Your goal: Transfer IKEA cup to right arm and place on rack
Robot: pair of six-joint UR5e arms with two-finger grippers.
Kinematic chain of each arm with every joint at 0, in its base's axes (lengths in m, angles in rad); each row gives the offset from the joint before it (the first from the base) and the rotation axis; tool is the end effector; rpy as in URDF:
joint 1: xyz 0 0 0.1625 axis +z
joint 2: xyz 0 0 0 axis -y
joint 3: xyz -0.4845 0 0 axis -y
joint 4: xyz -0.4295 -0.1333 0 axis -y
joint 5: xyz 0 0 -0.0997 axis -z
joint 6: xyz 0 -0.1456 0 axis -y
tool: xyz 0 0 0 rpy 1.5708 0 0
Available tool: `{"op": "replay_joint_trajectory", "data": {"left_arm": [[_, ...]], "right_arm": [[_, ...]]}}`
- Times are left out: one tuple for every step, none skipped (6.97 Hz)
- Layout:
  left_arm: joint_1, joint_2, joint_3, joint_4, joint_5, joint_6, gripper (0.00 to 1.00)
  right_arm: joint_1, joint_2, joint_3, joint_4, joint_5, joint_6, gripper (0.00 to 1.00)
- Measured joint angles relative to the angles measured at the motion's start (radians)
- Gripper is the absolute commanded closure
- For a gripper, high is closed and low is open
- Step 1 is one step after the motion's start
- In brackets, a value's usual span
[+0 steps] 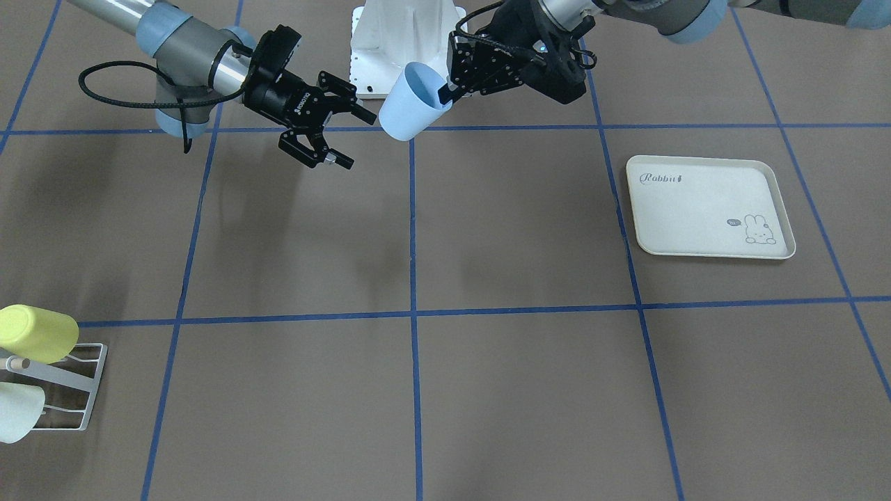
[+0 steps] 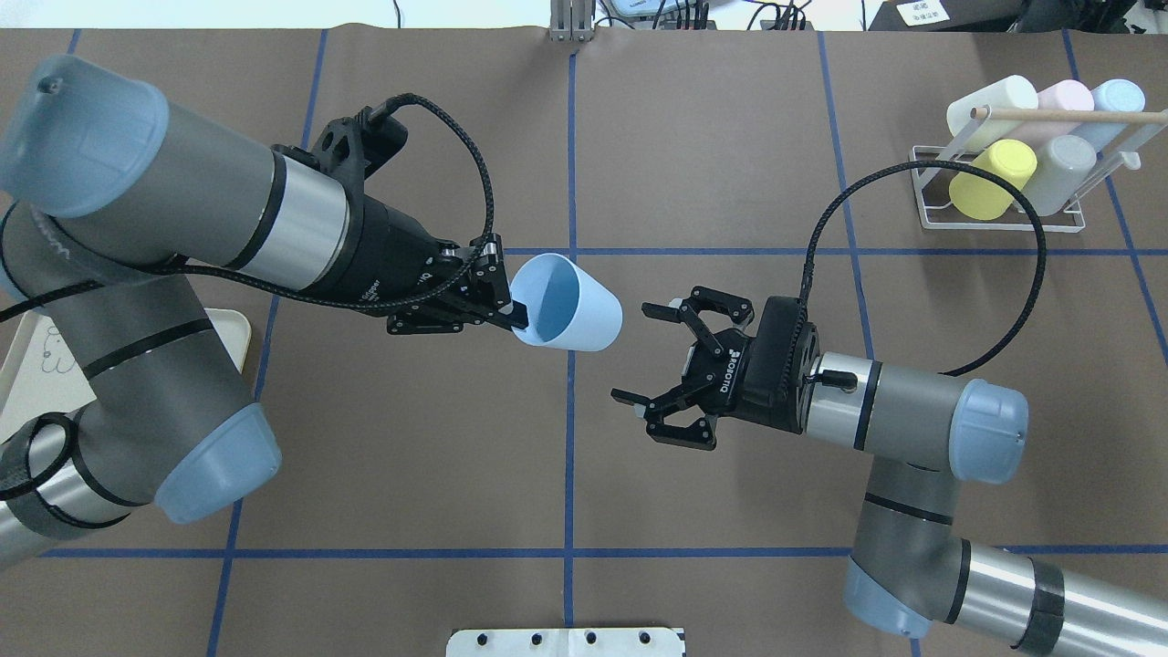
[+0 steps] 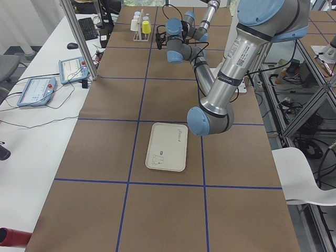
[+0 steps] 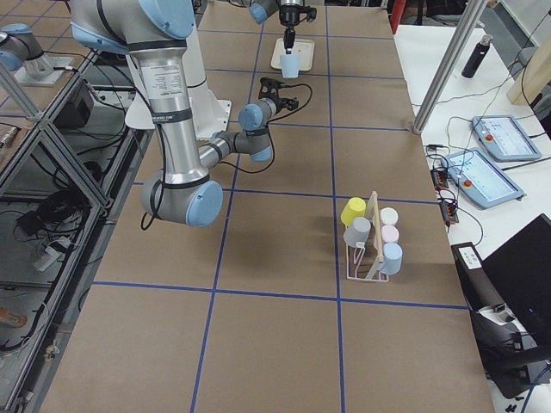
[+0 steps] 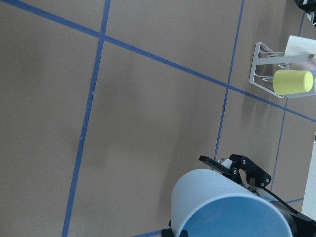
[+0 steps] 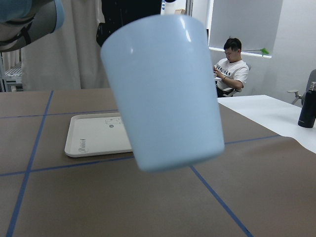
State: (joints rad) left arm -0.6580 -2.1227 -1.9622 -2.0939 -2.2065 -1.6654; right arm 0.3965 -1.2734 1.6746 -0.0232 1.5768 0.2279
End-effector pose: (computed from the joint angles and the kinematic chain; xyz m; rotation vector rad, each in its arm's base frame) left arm 0.4723 -0.4242 0.1404 -0.1019 1.4850 -0.1426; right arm -0.5354 -0.3677 0.3116 1.5271 -1.2945 -0.6247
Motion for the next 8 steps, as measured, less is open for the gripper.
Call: {"op": "replay_joint_trajectory", "data": {"left_arm": [[0.022,-0.004,0.002,0.0,0.022,0.001,1.0],[0.038,-0.006,0.003,0.0,0.037,0.001,1.0],[0.048,-0.007,0.006,0.0,0.046,0.001,1.0],[0.055,-0.008,0.012,0.0,0.05,0.002,1.0],[0.057,-0.011,0.022,0.0,0.052,0.003,1.0],[0.058,-0.018,0.035,0.0,0.053,0.004,1.0],[0.059,-0.027,0.049,0.0,0.057,0.005,1.0],[0.059,-0.035,0.061,0.0,0.061,0.006,1.0]], "right_arm": [[-0.006,0.012,0.0,0.002,-0.004,-0.002,0.01],[-0.009,0.017,0.0,0.003,-0.009,-0.002,0.01],[-0.01,0.019,0.001,0.003,-0.013,-0.002,0.01],[-0.011,0.021,0.002,0.003,-0.014,-0.003,0.01],[-0.011,0.023,0.003,0.003,-0.015,-0.006,0.01],[-0.012,0.024,0.004,0.003,-0.015,-0.012,0.01],[-0.012,0.024,0.004,0.003,-0.015,-0.015,0.09],[-0.012,0.025,0.005,0.003,-0.015,-0.016,0.32]]}}
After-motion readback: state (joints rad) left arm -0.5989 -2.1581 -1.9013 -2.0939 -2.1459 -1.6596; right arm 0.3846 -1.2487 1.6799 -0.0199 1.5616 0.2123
